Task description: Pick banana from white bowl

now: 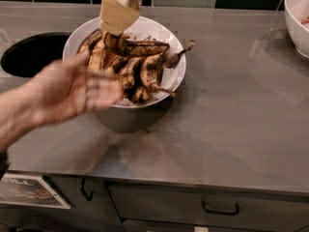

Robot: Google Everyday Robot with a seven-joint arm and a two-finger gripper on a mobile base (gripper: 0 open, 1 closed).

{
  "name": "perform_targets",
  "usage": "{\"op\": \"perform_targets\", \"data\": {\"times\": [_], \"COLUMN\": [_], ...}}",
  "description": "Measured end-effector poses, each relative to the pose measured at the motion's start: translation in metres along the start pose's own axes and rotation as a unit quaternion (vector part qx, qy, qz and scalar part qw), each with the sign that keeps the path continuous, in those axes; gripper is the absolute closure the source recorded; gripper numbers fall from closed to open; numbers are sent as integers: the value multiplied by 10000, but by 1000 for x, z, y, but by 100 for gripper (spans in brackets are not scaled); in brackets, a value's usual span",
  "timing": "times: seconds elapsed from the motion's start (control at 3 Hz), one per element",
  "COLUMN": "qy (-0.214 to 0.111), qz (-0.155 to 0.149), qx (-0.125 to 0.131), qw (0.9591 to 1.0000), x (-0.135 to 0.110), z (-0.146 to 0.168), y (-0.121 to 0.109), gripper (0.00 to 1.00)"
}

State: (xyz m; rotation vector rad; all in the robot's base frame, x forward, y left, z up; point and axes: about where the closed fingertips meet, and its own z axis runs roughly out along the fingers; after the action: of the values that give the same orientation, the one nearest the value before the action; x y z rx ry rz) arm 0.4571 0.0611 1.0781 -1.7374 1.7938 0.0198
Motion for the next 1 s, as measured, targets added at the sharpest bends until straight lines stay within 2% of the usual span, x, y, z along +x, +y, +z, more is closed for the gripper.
{"op": "perform_targets", "data": {"times": [0.33,1.0], "qy": [0,0], "qz": [0,0], "qx": [0,0], "qw": [10000,10000], "x": [0,0], "z": [0,0], "y": [0,0], "gripper": [100,57]}}
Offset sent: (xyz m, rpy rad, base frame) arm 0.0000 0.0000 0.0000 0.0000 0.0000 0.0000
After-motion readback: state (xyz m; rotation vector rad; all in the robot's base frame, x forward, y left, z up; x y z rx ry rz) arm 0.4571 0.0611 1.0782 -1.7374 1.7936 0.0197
